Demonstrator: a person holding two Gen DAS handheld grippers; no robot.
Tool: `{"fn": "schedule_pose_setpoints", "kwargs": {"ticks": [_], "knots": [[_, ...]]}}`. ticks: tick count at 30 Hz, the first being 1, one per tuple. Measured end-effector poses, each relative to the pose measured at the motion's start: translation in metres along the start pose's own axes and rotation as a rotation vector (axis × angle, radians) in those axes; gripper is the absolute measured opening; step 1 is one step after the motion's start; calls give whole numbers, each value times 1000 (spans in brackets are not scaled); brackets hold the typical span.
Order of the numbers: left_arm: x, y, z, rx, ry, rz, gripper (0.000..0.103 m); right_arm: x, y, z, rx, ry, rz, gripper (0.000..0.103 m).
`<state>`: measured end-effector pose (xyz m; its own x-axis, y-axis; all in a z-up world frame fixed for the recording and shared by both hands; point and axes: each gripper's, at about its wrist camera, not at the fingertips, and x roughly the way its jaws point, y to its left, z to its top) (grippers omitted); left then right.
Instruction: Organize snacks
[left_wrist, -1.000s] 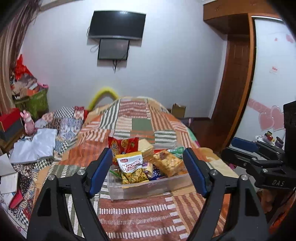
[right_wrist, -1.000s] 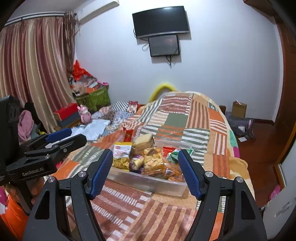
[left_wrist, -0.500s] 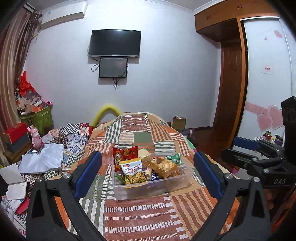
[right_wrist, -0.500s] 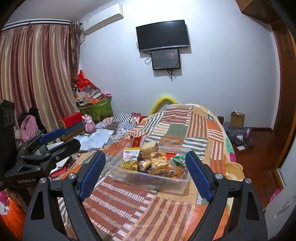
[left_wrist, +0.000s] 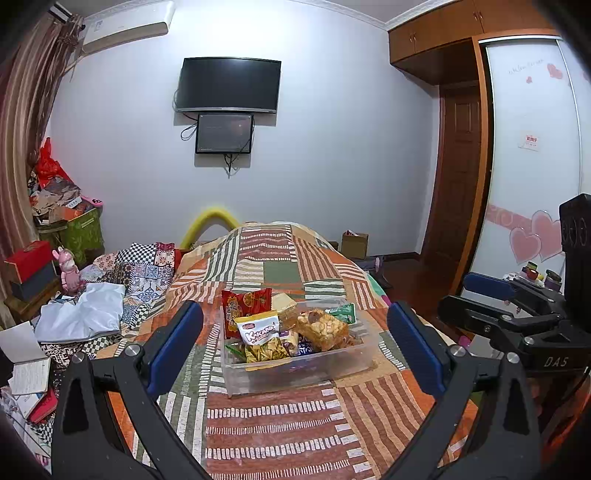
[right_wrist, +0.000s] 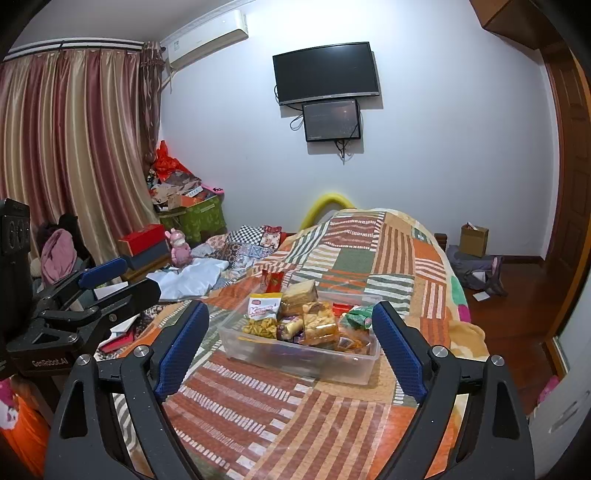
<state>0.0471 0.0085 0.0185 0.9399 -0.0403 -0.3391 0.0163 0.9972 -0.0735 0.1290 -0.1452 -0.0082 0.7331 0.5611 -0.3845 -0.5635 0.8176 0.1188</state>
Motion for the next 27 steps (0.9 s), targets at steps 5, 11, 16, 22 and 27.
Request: {"fn": "schedule_pose_setpoints", "kwargs": {"ticks": [5, 11, 16, 22, 27], "knots": [[2, 1, -1, -3, 4, -1, 101, 0, 0, 0, 1, -1, 4, 89], [4, -1, -3, -1, 12, -2, 101, 0, 2, 0, -1, 2, 5, 89], [5, 0, -3, -7, 12, -5, 101, 1, 2, 0, -1, 2, 4, 89], [8, 2, -4, -13, 17, -7, 101, 2, 4, -1, 0, 8, 2, 89], [9, 1, -4, -16, 19, -8, 101, 2, 4, -1, 0, 7, 3, 89]]}}
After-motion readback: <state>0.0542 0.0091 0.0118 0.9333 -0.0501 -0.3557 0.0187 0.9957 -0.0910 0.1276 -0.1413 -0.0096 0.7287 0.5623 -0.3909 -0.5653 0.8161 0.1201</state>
